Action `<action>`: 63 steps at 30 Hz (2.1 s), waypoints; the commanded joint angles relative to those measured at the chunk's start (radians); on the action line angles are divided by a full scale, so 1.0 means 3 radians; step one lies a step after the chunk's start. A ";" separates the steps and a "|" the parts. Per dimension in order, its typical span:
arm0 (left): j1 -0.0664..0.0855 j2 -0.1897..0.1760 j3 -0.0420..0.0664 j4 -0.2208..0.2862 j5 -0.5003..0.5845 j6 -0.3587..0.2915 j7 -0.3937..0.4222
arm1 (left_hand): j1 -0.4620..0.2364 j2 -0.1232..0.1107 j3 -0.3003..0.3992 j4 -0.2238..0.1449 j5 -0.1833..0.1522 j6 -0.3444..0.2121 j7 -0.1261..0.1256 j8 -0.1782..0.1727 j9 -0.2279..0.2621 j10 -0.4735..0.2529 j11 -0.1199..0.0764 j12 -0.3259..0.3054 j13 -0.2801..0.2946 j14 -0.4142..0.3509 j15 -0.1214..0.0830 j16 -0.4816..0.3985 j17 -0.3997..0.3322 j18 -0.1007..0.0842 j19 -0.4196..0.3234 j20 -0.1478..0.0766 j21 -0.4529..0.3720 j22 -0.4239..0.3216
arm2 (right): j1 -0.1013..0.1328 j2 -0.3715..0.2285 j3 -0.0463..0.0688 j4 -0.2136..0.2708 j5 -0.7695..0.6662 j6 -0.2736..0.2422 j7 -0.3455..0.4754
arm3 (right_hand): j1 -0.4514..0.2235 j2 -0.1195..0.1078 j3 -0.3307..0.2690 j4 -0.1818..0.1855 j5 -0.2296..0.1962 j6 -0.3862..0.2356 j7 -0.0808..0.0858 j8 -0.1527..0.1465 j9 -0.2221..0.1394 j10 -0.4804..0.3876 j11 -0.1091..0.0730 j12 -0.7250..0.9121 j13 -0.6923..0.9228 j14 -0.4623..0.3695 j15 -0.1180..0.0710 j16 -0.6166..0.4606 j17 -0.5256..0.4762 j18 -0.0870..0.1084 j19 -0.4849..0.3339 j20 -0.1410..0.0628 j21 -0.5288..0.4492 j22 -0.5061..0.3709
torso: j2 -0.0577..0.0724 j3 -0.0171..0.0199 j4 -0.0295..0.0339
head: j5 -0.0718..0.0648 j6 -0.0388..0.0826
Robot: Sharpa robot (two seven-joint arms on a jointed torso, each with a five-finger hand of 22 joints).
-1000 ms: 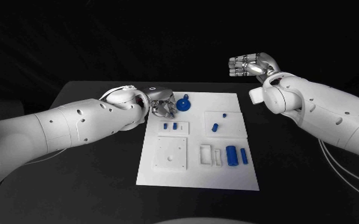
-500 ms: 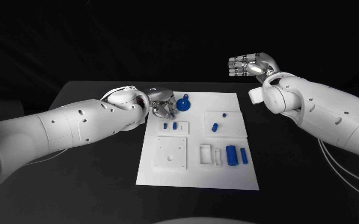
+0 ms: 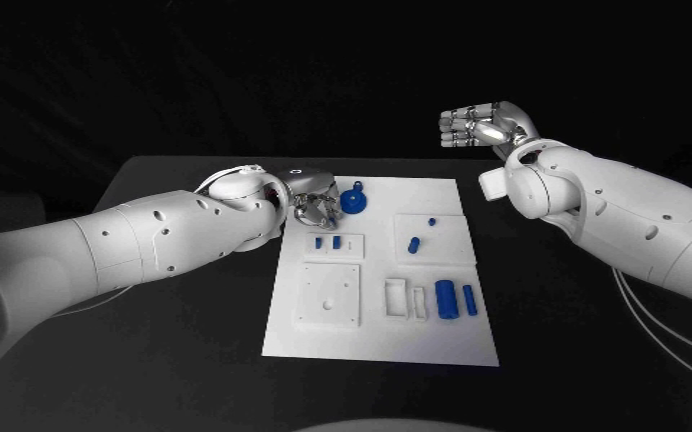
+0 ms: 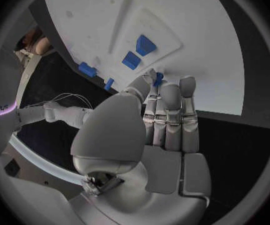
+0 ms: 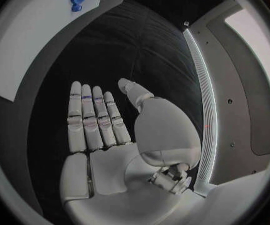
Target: Assemble the parts on the task board
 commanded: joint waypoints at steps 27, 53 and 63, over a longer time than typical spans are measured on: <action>-0.0040 0.0013 -0.0047 -0.0028 -0.0010 0.0125 0.0075 | 0.0025 0.0008 -0.0067 -0.0072 -0.0002 0.0050 -0.0016 -0.0022 -0.0001 0.0111 -0.0035 0.0011 0.0009 0.0022 -0.0021 -0.0032 0.0014 0.0007 -0.0024 -0.0013 0.0024 0.0068 | -0.0006 0.0001 0.0002 0.0014 -0.0001 0.0051 0.0036 | -0.0013 0.0027 0.0016 -0.0003 0.0013 -0.0001 0.0002 -0.0002 0.0001 -0.0019 0.0002 -0.0016 -0.0005 -0.0026 -0.0006 -0.0011 -0.0005 0.0035 -0.0018 0.0003 -0.0016 -0.0004 | 0.0001 -0.0002 0.0002 | -0.0002 -0.0012; -0.0041 0.0004 -0.0047 -0.0021 0.0036 0.0076 0.0073 | -0.0115 -0.0133 0.0018 -0.0020 -0.0038 -0.0278 0.0043 -0.0023 -0.0007 -0.0211 0.0078 0.0009 0.0004 -0.0032 0.0061 -0.0041 0.0009 0.0044 -0.0035 0.0064 -0.0044 0.0057 | -0.0007 -0.0006 0.0002 0.0011 -0.0001 0.0056 0.0033 | -0.0013 0.0027 0.0016 -0.0003 0.0013 -0.0001 0.0002 -0.0002 0.0001 -0.0019 0.0002 -0.0016 -0.0005 -0.0026 -0.0006 -0.0011 -0.0005 0.0035 -0.0018 0.0003 -0.0016 -0.0004 | 0.0001 0.0001 0.0000 | 0.0005 -0.0013; -0.0041 0.0002 -0.0047 -0.0023 0.0044 0.0080 0.0053 | -0.0111 -0.0245 0.0154 0.0055 -0.0047 -0.0413 0.0047 -0.0022 -0.0008 -0.0422 0.0143 0.0008 0.0002 -0.0012 0.0106 0.0015 0.0014 0.0105 0.0018 0.0112 -0.0101 0.0062 | -0.0011 0.0004 0.0002 0.0001 -0.0001 0.0072 0.0030 | -0.0014 0.0025 0.0011 -0.0001 0.0011 -0.0005 0.0002 -0.0003 0.0000 -0.0020 0.0002 -0.0016 -0.0005 -0.0029 -0.0006 -0.0011 -0.0005 0.0034 -0.0019 0.0004 -0.0017 -0.0004 | 0.0002 -0.0002 0.0001 | 0.0005 -0.0013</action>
